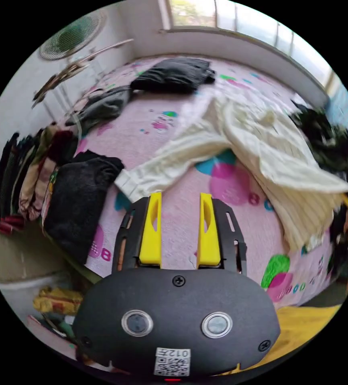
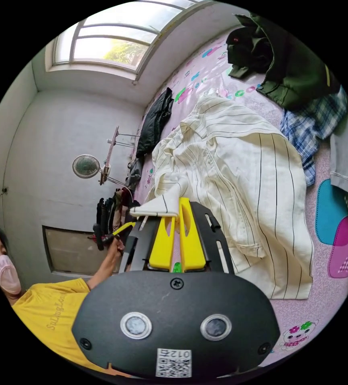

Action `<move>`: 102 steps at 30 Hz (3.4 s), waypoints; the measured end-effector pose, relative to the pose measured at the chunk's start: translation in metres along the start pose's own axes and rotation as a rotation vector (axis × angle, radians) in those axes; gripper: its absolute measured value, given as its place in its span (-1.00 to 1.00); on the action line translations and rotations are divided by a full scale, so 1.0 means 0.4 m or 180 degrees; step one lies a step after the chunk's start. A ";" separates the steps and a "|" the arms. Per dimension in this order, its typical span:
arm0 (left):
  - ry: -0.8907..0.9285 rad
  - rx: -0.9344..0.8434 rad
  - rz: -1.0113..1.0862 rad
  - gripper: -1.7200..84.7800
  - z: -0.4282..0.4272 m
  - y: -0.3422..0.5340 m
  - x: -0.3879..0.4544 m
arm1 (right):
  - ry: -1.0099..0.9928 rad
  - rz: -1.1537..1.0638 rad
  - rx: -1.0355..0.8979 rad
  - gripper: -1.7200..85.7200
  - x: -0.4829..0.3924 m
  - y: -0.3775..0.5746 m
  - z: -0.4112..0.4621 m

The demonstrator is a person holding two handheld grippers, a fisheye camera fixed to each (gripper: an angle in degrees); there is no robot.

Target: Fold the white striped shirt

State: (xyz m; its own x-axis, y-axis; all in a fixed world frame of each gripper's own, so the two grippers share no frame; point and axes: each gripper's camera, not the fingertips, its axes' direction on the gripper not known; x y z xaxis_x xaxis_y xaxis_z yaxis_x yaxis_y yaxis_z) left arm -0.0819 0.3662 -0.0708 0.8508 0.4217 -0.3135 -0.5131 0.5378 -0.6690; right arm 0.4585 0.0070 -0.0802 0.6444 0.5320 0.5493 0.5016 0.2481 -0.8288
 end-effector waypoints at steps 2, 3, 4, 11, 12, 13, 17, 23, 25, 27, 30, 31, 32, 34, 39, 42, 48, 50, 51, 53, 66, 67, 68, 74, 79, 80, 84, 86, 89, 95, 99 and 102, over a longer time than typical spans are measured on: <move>0.0132 -0.0069 0.0180 -0.66 0.023 0.057 0.098 | -0.0063 0.0056 -0.0001 -0.88 0.001 -0.011 0.004; 0.0470 -0.0105 0.0326 -0.65 0.031 0.090 0.162 | -0.0074 0.0057 -0.0001 -0.88 -0.001 -0.013 0.004; 0.0626 -0.0133 0.0443 -0.64 0.034 0.106 0.200 | -0.0087 0.0053 -0.0012 -0.88 -0.004 -0.018 0.004; 0.0508 -0.0140 0.1624 -0.60 0.054 0.225 0.553 | -0.0130 0.0068 -0.0038 -0.88 -0.028 -0.045 -0.012; 0.0506 -0.0180 0.1584 -0.60 0.062 0.226 0.570 | -0.0136 0.0069 -0.0035 -0.88 -0.030 -0.047 -0.013; 0.0470 -0.0177 0.1558 -0.60 0.065 0.226 0.575 | -0.0153 0.0073 -0.0038 -0.88 -0.035 -0.051 -0.015; 0.0282 -0.0195 0.1326 -0.63 0.086 0.201 0.589 | -0.0208 0.0064 -0.0070 -0.88 -0.051 -0.069 -0.019; 0.0131 -0.0316 0.1095 -0.84 0.090 0.158 0.558 | -0.0199 0.0038 -0.0107 -0.88 -0.086 -0.104 -0.037; 0.0158 -0.0294 0.1051 -0.89 0.077 0.154 0.518 | -0.0178 -0.0003 -0.0135 -0.88 -0.105 -0.110 -0.043; 0.0400 -0.0368 0.0964 -0.93 0.053 0.159 0.439 | -0.0143 -0.0029 -0.0207 -0.88 -0.122 -0.111 -0.043; 0.0635 -0.0411 0.0830 -0.95 0.009 0.184 0.305 | 0.0007 0.0080 -0.0451 -0.89 -0.130 -0.088 -0.025; 0.0683 -0.0419 0.0806 -0.95 -0.001 0.192 0.276 | 0.0001 0.0162 -0.0556 -0.89 -0.125 -0.066 -0.011; 0.0777 -0.0435 0.0749 -0.96 -0.020 0.211 0.218 | -0.0062 0.0271 -0.0710 -0.89 -0.117 -0.037 0.013; 0.0779 -0.0453 0.0710 -0.96 -0.045 0.243 0.138 | -0.0175 0.0386 -0.0948 -0.89 -0.112 0.018 0.059; 0.0696 -0.0775 0.0574 -0.96 -0.045 0.320 -0.024 | -0.0271 0.0602 -0.1358 -0.90 -0.131 0.153 0.178; 0.0635 -0.1007 0.0596 -0.96 0.001 0.355 -0.057 | -0.0162 0.0665 -0.1564 -0.90 -0.141 0.191 0.217; 0.0727 -0.1399 0.0760 -0.94 0.075 0.382 -0.072 | 0.0181 0.0371 -0.2053 -0.88 -0.164 0.189 0.192; 0.0691 -0.1406 0.0366 -0.93 0.074 0.373 -0.134 | 0.0705 0.0235 -0.2165 -0.88 -0.163 0.171 0.137; 0.0673 -0.1307 -0.0041 -0.93 0.064 0.361 -0.194 | 0.0826 0.0215 -0.2146 -0.89 -0.163 0.163 0.118; 0.0708 -0.1051 -0.0583 -0.93 0.040 0.327 -0.281 | 0.1109 -0.0033 -0.1969 -0.88 -0.196 0.105 0.054; -0.0102 -0.0068 0.0514 -0.90 0.119 -0.312 -0.175 | 0.0425 -0.0524 -0.1001 -0.78 -0.495 -0.481 0.404; -0.0149 -0.0110 0.0520 -0.91 0.132 -0.328 -0.171 | 0.0535 -0.0620 -0.1024 -0.76 -0.521 -0.506 0.449; -0.0195 -0.0200 0.0517 -0.91 0.158 -0.352 -0.167 | 0.0623 -0.0709 -0.1075 -0.75 -0.545 -0.524 0.490; -0.0427 -0.0476 0.0558 -0.94 0.240 -0.385 -0.142 | 0.0793 -0.0713 -0.1121 -0.83 -0.586 -0.565 0.604; -0.0746 -0.0712 0.0521 -0.95 0.279 -0.360 -0.161 | 0.0700 -0.0828 -0.1191 -0.93 -0.630 -0.656 0.582; -0.0871 -0.0766 0.0514 -0.95 0.284 -0.350 -0.173 | 0.0680 -0.0982 -0.1258 -0.94 -0.661 -0.706 0.566; -0.1270 -0.0914 0.0494 -0.95 0.310 -0.297 -0.215 | 0.0954 -0.1567 -0.1430 -0.94 -0.783 -0.885 0.537; -0.1361 -0.0915 0.0476 -0.95 0.317 -0.282 -0.215 | 0.1281 -0.2136 -0.1304 -0.94 -0.866 -0.949 0.536; -0.1481 -0.0824 0.0385 -0.95 0.326 -0.268 -0.197 | 0.1699 -0.2131 -0.1677 -0.93 -0.873 -0.967 0.610; -0.1668 -0.0747 0.0365 -0.95 0.345 -0.240 -0.175 | 0.2085 -0.1661 -0.1823 -0.92 -0.748 -0.862 0.614; -0.1164 -0.0340 -0.0304 -0.95 0.260 -0.204 -0.250 | 0.1929 -0.1835 -0.1298 -0.93 -0.719 -0.724 0.452; -0.1010 0.0132 -0.0312 -0.95 0.157 -0.137 -0.246 | 0.1878 -0.2276 -0.0906 -0.94 -0.720 -0.527 0.297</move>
State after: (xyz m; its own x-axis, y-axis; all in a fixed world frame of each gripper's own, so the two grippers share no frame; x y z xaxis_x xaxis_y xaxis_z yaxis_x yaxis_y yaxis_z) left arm -0.1447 0.3410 0.0391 0.8220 0.5692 -0.0194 -0.4403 0.6135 -0.6555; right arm 0.0985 -0.1023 -0.0764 0.2800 -0.1793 0.9431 0.9584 0.1087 -0.2639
